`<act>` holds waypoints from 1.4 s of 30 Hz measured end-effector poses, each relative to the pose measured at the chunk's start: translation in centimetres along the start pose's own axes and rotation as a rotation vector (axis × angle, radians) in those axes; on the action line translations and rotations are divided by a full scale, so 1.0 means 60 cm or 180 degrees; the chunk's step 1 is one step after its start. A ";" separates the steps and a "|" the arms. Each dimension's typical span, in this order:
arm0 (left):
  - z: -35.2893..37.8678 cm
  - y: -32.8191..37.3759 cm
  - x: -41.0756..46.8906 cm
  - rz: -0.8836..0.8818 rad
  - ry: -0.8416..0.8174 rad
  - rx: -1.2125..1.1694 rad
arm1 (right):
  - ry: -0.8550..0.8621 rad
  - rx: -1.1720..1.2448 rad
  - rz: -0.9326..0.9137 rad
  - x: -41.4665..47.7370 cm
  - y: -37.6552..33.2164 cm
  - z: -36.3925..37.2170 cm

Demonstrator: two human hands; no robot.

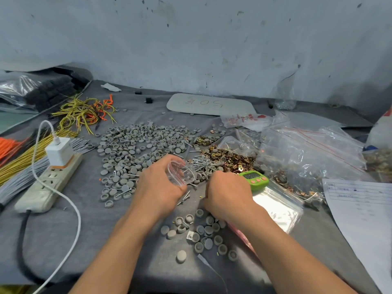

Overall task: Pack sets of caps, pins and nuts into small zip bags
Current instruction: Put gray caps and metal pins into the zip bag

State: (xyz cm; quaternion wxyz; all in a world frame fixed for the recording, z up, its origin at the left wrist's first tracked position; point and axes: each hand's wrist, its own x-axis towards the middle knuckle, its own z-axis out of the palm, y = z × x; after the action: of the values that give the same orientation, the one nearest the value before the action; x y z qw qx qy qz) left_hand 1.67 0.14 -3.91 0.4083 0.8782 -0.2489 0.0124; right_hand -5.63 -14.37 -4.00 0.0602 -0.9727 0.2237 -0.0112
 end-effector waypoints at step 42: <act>-0.044 -0.041 0.023 -0.0030 0.0944 -0.0095 | 0.0191 -0.0120 0.0017 0.061 0.019 0.008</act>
State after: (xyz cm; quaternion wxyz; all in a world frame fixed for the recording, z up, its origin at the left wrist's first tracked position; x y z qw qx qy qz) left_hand 4.43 2.79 -3.61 0.4536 0.8617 -0.1818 0.1364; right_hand -2.79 -16.95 -4.64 0.0351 -0.9723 0.2283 -0.0361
